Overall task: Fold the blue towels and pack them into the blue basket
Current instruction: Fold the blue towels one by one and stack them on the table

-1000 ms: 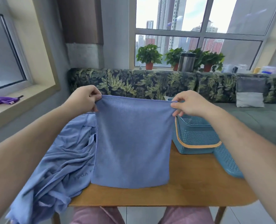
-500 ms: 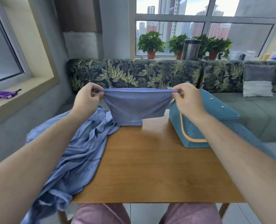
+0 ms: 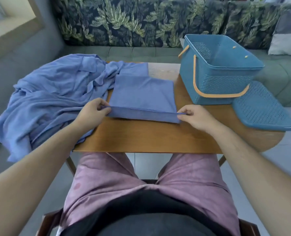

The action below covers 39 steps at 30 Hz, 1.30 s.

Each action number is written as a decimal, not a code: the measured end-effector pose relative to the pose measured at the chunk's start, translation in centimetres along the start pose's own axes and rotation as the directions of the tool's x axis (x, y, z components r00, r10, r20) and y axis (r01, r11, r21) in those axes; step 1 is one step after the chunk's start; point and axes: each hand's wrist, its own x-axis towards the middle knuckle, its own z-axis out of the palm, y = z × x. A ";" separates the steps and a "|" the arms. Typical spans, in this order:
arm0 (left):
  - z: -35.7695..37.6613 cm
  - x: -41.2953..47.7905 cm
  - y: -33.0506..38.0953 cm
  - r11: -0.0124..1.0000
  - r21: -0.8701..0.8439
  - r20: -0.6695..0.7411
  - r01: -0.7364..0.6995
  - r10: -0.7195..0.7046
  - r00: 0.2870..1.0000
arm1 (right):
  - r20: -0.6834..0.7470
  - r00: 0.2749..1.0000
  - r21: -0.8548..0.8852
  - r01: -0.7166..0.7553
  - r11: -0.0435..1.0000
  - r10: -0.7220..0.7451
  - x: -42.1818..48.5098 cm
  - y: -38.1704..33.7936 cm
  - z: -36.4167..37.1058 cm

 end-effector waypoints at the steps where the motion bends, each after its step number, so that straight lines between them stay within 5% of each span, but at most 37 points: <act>1: -0.3 -0.2 -0.2 1.000 -0.013 0.019 0.013 -0.013 1.000 | 0.041 0.999 0.044 -0.020 0.999 0.018 -0.4 -0.1 -0.3; 5: -1.1 -0.7 -0.4 0.995 -0.095 0.120 0.030 -0.018 0.993 | 0.110 0.993 0.110 -0.047 0.993 0.035 -1.6 -1.1 -2.0; 12: -0.8 4.0 0.8 0.973 -0.221 0.051 0.063 -0.053 0.997 | -0.148 0.989 0.004 -0.010 1.000 0.011 3.1 -1.2 -1.8; 17: 1.1 9.4 1.0 0.984 -0.150 -0.026 0.098 -0.103 0.994 | -0.285 0.958 -0.120 -0.068 0.990 0.031 7.3 -1.6 -0.6; 32: 6.5 15.4 -1.2 0.994 0.094 -0.121 0.052 -0.041 0.992 | -0.322 0.939 -0.423 -0.256 0.869 0.120 13.8 1.1 2.3; 36: 7.7 14.1 0.2 0.871 0.486 -0.246 -0.080 0.224 0.943 | -0.424 0.901 -0.724 -0.278 0.631 -0.090 12.6 -1.4 4.1; 39: 10.7 12.5 2.8 0.846 0.366 -0.061 -0.388 0.438 0.897 | -0.304 0.934 -0.680 -0.076 0.729 -0.186 12.1 -4.0 7.9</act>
